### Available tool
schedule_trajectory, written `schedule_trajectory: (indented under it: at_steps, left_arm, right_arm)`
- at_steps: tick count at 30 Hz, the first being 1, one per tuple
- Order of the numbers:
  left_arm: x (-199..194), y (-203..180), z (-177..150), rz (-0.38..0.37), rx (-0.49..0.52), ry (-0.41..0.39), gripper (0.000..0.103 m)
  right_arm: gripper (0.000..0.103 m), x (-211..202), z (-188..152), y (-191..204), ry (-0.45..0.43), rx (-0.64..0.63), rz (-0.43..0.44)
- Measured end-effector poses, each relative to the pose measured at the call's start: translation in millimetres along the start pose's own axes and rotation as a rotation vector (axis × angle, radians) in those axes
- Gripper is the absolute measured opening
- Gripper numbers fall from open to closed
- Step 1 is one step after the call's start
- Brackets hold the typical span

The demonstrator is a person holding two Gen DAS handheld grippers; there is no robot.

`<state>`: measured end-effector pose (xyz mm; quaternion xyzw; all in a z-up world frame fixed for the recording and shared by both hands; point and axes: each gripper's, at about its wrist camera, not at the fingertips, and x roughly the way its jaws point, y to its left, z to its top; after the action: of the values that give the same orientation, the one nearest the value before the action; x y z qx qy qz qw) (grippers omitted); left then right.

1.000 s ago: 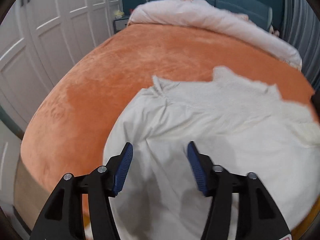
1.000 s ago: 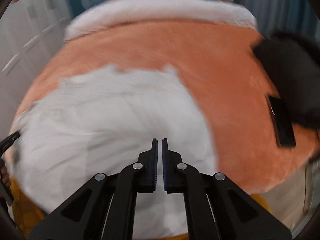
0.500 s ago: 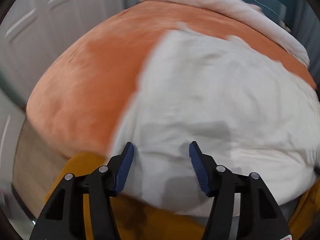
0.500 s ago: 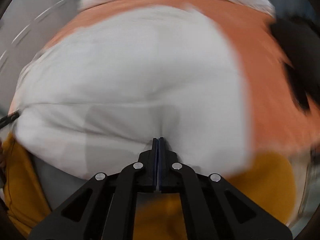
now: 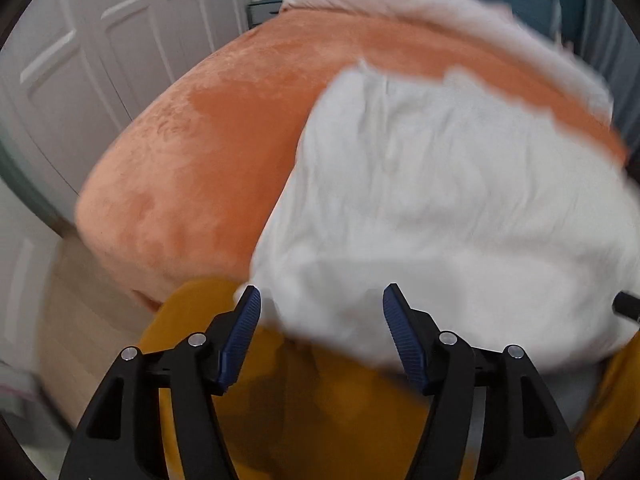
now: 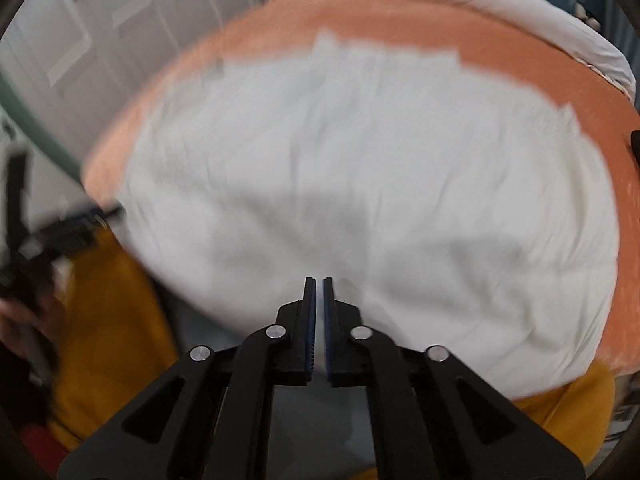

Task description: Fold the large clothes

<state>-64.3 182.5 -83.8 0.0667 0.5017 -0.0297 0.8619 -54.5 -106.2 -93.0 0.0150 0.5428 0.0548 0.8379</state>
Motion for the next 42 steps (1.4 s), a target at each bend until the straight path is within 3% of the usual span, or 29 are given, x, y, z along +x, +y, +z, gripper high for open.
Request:
schedule_trajectory:
  at_steps: [2, 3, 5, 7, 9, 12, 14, 17, 22, 26, 30, 36, 38, 42]
  left_arm:
    - [17, 8, -8, 0.014, -0.015, 0.077, 0.061]
    - [13, 15, -6, -0.019, -0.050, 0.055, 0.061]
    - [10, 21, -2, -0.007, -0.084, 0.045, 0.061]
    - [9, 21, -1, -0.021, -0.101, 0.042, 0.061]
    - [-2, 23, 3, -0.043, -0.127, -0.003, 0.062]
    - [-17, 25, 19, -0.088, -0.193, -0.078, 0.082]
    - [-23, 28, 35, -0.101, -0.220, -0.117, 0.083]
    - [-24, 28, 61, -0.095, -0.238, -0.131, 0.083]
    - [-25, 22, 85, -0.096, -0.235, -0.147, 0.083]
    - [-11, 17, 89, -0.082, -0.206, -0.130, 0.083]
    - [5, 13, 90, -0.077, -0.199, -0.091, 0.083]
    - [31, 22, 91, -0.067, -0.236, -0.022, 0.085]
    - [41, 26, 92, -0.098, -0.259, 0.002, 0.086]
    - [70, 39, 94, -0.244, -0.326, 0.061, 0.089]
  right_arm:
    - [0.000, 21, -20, -6, 0.054, 0.017, -0.049]
    - [0.000, 31, -31, -19, 0.105, 0.053, -0.084]
    - [0.000, 31, -49, -40, 0.183, 0.118, -0.170]
    - [0.005, 5, -47, -44, 0.119, 0.153, -0.147]
    - [0.005, -35, -23, -36, -0.027, 0.161, -0.056]
    - [0.005, -64, 33, -18, -0.180, 0.133, 0.014]
    - [0.005, -62, 67, -15, -0.209, 0.141, 0.064]
    - [0.005, -20, 124, 4, -0.182, 0.123, 0.045]
    - [0.002, 57, 159, 1, -0.077, 0.138, -0.064]
    - [0.000, 101, 168, -8, -0.082, 0.111, -0.129]
    - [0.000, 116, 171, -2, -0.109, 0.065, -0.214]
    - [0.000, 117, 170, -11, -0.133, 0.071, -0.211]
    - [0.000, 116, 169, -12, -0.142, 0.076, -0.204]
    - [0.000, 117, 167, -16, -0.163, 0.083, -0.192]
